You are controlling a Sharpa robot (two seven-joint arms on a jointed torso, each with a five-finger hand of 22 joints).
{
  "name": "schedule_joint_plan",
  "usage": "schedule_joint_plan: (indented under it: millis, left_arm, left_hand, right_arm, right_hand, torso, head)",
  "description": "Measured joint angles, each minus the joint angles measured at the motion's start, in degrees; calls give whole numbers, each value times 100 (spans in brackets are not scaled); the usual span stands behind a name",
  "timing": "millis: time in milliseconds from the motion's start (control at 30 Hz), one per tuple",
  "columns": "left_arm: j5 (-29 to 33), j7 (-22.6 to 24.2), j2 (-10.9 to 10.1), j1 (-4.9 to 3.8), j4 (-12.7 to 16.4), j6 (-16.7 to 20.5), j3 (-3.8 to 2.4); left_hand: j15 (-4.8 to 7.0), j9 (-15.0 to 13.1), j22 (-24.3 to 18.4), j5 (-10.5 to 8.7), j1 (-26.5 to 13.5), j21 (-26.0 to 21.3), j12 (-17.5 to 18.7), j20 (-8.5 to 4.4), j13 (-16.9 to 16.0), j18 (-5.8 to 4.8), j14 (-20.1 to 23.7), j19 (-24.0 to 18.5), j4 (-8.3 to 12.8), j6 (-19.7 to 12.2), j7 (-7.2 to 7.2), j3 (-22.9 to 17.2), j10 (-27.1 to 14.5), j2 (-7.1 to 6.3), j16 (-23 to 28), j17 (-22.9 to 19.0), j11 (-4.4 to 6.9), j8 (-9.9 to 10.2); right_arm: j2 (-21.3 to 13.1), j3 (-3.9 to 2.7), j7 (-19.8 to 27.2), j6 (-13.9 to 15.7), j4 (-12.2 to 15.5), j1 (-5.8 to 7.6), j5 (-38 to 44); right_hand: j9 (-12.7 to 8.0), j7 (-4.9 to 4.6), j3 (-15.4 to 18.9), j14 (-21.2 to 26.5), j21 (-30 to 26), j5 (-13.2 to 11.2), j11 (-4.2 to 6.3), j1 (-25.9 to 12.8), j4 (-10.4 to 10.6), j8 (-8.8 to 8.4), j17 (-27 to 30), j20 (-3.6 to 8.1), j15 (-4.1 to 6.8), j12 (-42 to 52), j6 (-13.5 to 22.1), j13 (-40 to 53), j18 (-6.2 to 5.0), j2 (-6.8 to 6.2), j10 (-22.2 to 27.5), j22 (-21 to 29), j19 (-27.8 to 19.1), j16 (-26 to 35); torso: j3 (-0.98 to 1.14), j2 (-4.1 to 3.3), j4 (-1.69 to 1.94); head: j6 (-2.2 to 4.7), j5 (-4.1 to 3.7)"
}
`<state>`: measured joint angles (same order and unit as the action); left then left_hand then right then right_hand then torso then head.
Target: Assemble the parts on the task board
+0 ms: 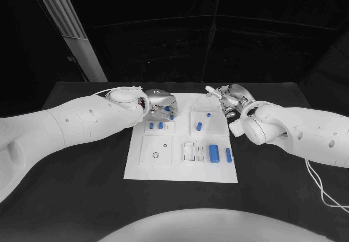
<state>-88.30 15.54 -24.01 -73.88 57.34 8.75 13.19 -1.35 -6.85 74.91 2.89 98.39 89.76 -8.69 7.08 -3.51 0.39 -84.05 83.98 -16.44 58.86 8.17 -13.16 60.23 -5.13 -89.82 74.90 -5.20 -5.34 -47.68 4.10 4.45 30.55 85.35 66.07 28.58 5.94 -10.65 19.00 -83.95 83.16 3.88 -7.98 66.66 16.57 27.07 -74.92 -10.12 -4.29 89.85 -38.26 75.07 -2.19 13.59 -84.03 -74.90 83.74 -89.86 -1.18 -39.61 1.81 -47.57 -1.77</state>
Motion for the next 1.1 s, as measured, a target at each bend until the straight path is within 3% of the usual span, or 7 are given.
schedule_joint_plan:
  millis: [600,1100]
  left_arm:
    - [5,-1,22,-2,-18,-35,-7]
    - [8,17,20,16,-17,45,-3]
  left_hand:
    - [0,-10,0,-1,-45,0,-34,0,-1,0,0,0,1,331,-61,-32,346,56,0,0,53,-74]
    - [0,-44,0,-23,29,0,-44,0,-6,0,0,0,49,526,-130,-143,584,205,0,0,111,-146]
  right_arm:
    - [4,0,-10,0,0,0,0]
    - [3,0,-15,0,-2,0,0]
  right_hand:
    - [0,0,0,0,0,0,0,0,0,0,0,0,0,0,0,0,0,0,0,0,0,0]
    - [-7,0,0,0,0,0,0,0,0,0,0,0,0,0,0,0,0,0,0,0,0,0]
  torso:
    - [-1,0,-1]
    - [-1,0,1]
  head:
    - [-14,-8]
    - [-4,-13]
